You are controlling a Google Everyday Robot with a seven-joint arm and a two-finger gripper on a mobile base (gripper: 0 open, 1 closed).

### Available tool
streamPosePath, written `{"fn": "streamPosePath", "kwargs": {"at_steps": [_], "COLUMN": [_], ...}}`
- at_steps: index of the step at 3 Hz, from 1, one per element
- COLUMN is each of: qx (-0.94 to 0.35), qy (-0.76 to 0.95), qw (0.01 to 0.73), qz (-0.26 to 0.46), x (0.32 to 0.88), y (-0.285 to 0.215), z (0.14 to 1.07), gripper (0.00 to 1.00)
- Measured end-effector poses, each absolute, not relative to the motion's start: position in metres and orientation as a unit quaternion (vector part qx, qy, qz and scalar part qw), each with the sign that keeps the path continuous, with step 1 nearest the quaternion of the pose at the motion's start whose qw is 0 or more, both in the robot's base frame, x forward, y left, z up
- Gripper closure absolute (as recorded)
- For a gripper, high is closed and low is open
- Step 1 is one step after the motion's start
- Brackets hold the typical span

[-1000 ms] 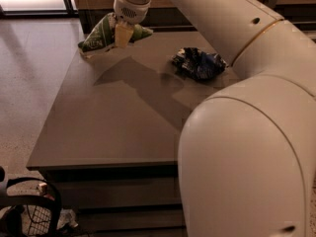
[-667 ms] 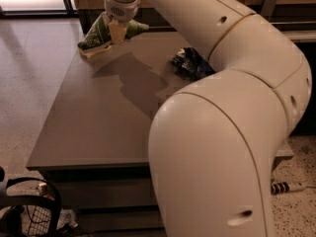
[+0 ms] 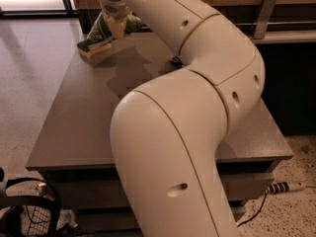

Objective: Move green jalapeno chip bag near sponge

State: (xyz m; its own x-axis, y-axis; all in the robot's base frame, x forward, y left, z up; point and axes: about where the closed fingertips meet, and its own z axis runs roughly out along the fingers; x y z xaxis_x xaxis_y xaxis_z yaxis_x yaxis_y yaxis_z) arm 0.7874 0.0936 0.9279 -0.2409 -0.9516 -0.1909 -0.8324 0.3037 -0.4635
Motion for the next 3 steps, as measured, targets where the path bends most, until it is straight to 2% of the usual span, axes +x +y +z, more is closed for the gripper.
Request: {"fn": "streamPosePath", "kwargs": {"at_steps": [1, 3], "qx": [-0.572, -0.573], "qy": [0.779, 0.779], "qw": [0.230, 0.230], "qz": [-0.115, -0.111], "x": [0.8011, 0.8030], "y": [0.0915, 0.0953], "z": [0.9210, 0.9166], "gripper": [1.00, 0.50]}}
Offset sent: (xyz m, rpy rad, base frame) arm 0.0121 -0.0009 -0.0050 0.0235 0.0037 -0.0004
